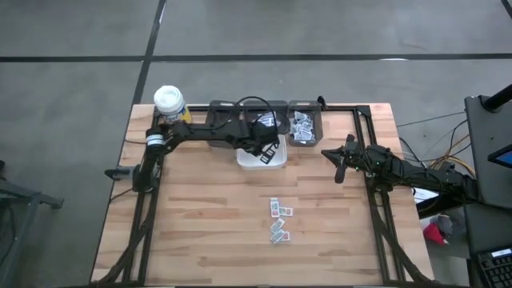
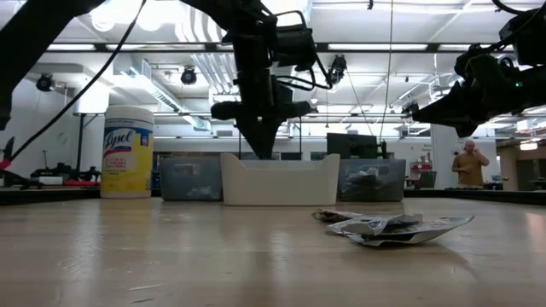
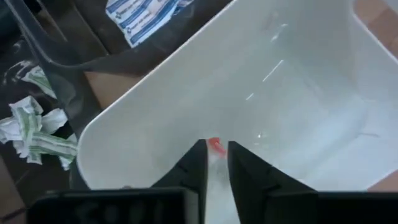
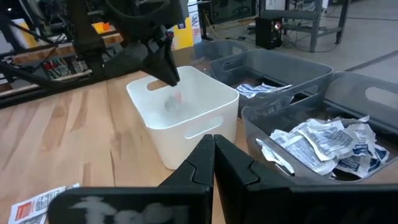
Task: Pick & Place First Aid Supplies
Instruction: Put the orange ointment pack into the white bin
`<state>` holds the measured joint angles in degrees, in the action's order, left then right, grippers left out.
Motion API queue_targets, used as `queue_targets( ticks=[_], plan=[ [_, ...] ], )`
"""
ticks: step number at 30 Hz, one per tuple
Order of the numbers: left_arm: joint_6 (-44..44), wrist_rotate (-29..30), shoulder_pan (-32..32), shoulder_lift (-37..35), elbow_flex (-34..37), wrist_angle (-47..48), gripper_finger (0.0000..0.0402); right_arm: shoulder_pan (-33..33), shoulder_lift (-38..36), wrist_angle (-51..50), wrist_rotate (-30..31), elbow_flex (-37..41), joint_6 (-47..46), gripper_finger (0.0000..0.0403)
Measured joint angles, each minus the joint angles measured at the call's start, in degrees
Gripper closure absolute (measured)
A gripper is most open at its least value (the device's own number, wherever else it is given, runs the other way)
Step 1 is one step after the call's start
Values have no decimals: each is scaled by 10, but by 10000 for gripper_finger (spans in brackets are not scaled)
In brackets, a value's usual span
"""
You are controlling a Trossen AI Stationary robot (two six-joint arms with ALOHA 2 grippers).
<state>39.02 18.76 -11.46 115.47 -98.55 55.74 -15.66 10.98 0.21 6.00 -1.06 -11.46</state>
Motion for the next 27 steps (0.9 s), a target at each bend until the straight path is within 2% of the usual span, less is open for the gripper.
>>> queue_targets(
  ticks=[5,8,11,13,17,20,27],
  plan=[
    [-1,-3,0,-1,0,-7,304,0,0,0,0,0,1,394],
    [-8,-35,12,-8,-21,-11,292,0,0,0,0,0,1,394],
    [-60,-80,58,-22,-49,-45,290,0,0,0,0,0,-1,394],
    [-101,-86,103,-24,-60,-63,290,0,0,0,0,0,-1,394],
    [-175,-57,189,-20,-61,-71,291,0,0,0,0,0,-1,394],
    [-193,-19,238,-15,-60,-75,291,0,0,0,0,0,1,394],
    [-174,9,285,13,-59,-117,291,0,0,0,0,0,0,394]
  ],
)
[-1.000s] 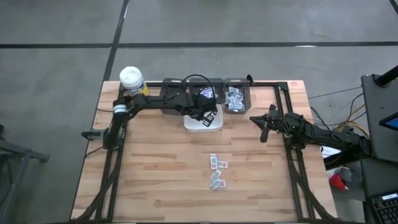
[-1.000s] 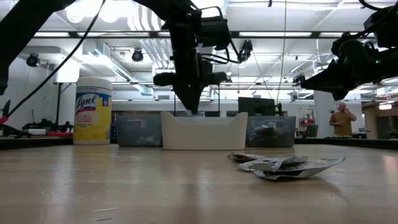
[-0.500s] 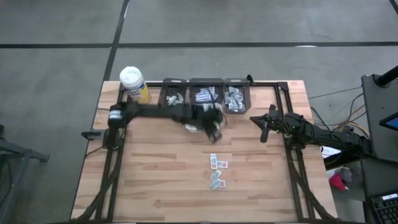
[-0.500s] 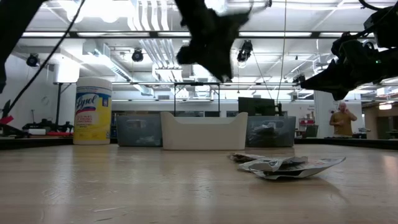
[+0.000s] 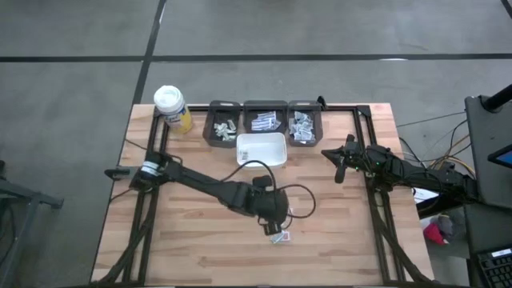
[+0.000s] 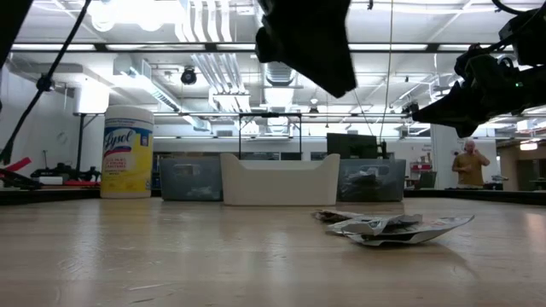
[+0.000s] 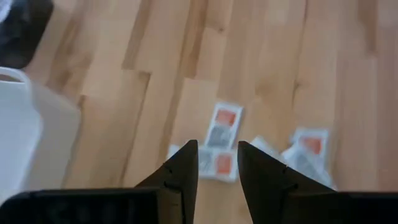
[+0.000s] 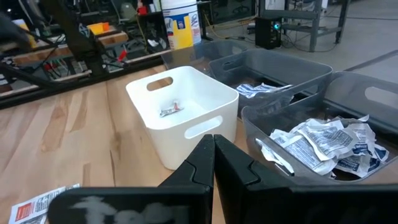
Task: Pick & Place First Aid Supplies
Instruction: Put the orange ointment pack into the white bin
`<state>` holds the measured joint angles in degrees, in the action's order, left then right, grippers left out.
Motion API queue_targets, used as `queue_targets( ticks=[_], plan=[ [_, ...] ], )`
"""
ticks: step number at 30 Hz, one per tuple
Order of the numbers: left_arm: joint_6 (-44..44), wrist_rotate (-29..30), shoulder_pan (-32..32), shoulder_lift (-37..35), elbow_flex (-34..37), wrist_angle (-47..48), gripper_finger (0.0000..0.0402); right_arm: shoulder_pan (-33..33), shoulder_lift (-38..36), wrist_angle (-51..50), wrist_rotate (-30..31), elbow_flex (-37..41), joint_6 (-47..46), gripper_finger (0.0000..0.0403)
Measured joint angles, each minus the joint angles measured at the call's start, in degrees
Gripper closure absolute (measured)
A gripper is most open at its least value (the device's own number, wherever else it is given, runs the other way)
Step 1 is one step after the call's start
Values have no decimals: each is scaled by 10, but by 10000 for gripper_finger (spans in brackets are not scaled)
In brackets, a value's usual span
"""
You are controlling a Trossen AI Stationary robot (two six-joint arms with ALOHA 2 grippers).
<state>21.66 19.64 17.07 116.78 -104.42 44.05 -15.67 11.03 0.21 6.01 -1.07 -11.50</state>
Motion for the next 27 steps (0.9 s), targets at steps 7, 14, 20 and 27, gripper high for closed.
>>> queue_targets(
  ticks=[7,14,20,27],
  plan=[
    [16,6,-3,35,0,-34,291,0,0,0,0,0,-1,394],
    [43,-43,-22,81,3,-28,291,0,0,0,0,0,-1,394],
    [83,-52,-32,103,5,-16,291,0,0,0,0,0,-1,394],
    [90,-52,-31,122,6,-4,291,0,0,0,0,0,-1,394]
  ],
)
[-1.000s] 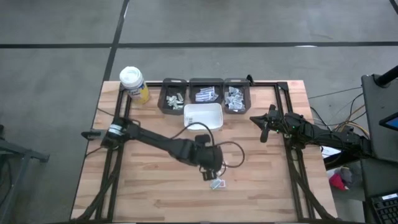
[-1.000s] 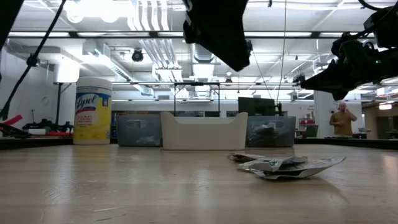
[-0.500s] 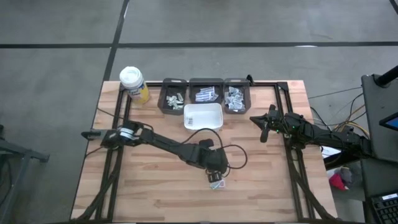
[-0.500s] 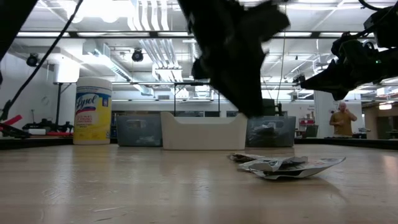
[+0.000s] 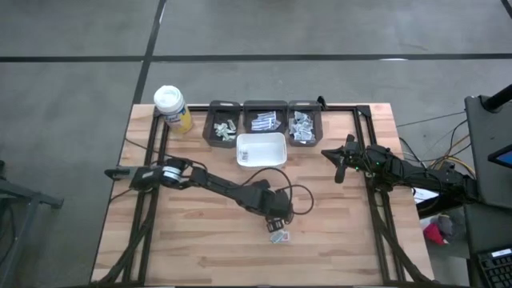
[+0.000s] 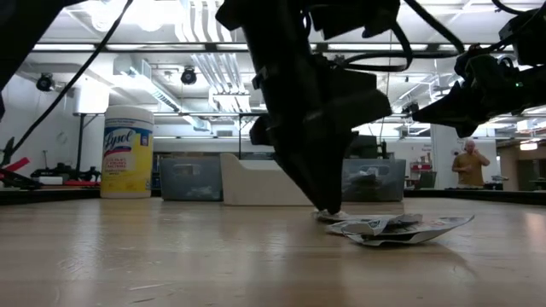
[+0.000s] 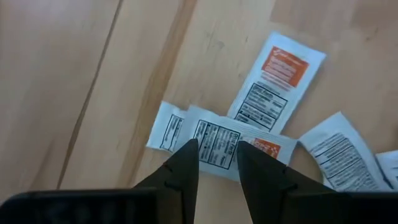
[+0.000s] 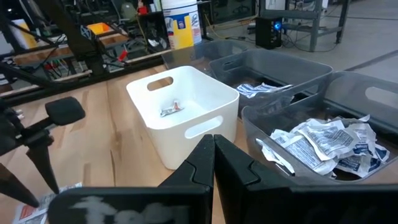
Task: Pick & Place First Aid Supplies
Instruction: Put the orange ointment pack into the white bin
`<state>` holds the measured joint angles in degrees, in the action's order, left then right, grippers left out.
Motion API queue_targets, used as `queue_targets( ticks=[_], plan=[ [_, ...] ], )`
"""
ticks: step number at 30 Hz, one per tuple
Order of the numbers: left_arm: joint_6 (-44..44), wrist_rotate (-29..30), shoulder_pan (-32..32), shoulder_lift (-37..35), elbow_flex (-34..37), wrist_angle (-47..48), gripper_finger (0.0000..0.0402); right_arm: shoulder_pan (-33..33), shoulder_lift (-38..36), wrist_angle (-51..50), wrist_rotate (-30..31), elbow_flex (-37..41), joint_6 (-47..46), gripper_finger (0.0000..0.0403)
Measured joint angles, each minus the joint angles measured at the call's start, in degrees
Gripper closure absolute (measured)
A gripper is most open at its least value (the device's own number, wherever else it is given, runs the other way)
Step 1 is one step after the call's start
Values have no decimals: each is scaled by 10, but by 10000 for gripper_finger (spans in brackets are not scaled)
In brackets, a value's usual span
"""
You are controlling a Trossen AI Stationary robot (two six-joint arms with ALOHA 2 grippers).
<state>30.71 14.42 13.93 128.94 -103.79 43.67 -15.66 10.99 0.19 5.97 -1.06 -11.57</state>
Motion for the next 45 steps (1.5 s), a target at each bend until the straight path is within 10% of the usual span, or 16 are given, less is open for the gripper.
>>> queue_targets(
  ticks=[13,24,45],
  plan=[
    [62,6,-1,19,1,18,297,0,1,0,0,0,0,394],
    [98,0,4,12,4,13,396,0,1,0,0,0,3,394],
    [6,41,5,-30,-68,32,401,0,2,0,0,0,2,394]
  ],
)
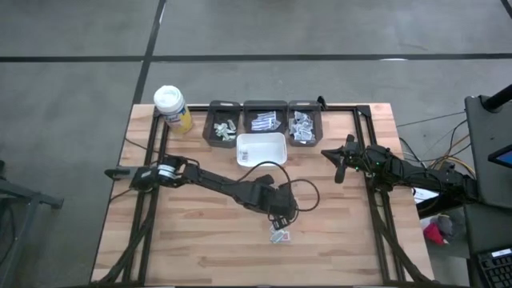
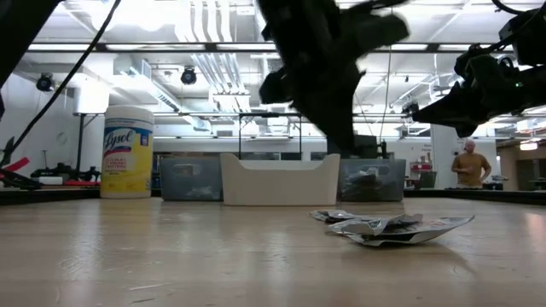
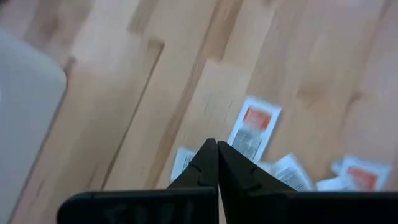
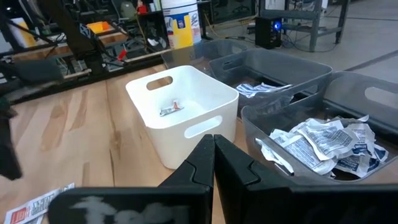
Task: Pick & Place First Aid Supplies
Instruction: Put the orange ointment pack into the white bin
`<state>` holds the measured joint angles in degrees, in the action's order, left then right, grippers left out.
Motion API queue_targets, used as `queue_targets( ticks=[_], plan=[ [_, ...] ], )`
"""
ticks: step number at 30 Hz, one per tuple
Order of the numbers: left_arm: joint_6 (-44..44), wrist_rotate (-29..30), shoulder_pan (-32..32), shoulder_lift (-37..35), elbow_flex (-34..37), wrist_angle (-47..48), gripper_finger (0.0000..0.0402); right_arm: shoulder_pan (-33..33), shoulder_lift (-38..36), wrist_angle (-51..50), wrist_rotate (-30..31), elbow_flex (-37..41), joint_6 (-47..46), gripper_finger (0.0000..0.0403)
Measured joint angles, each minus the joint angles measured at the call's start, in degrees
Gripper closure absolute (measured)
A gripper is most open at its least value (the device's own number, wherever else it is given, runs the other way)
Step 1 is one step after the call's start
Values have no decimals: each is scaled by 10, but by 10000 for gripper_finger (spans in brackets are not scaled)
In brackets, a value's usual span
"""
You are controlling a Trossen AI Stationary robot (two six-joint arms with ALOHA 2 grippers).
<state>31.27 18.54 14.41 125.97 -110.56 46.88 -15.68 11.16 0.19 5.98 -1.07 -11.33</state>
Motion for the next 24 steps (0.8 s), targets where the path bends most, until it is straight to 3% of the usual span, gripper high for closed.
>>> queue_targets(
  ticks=[10,19,24],
  plan=[
    [-75,-63,-11,1,39,-6,399,0,2,0,0,0,13,394],
    [237,-112,-50,1,72,-25,321,0,2,0,0,0,10,394],
    [333,-148,-54,1,86,-30,286,0,2,0,0,0,10,394]
  ],
)
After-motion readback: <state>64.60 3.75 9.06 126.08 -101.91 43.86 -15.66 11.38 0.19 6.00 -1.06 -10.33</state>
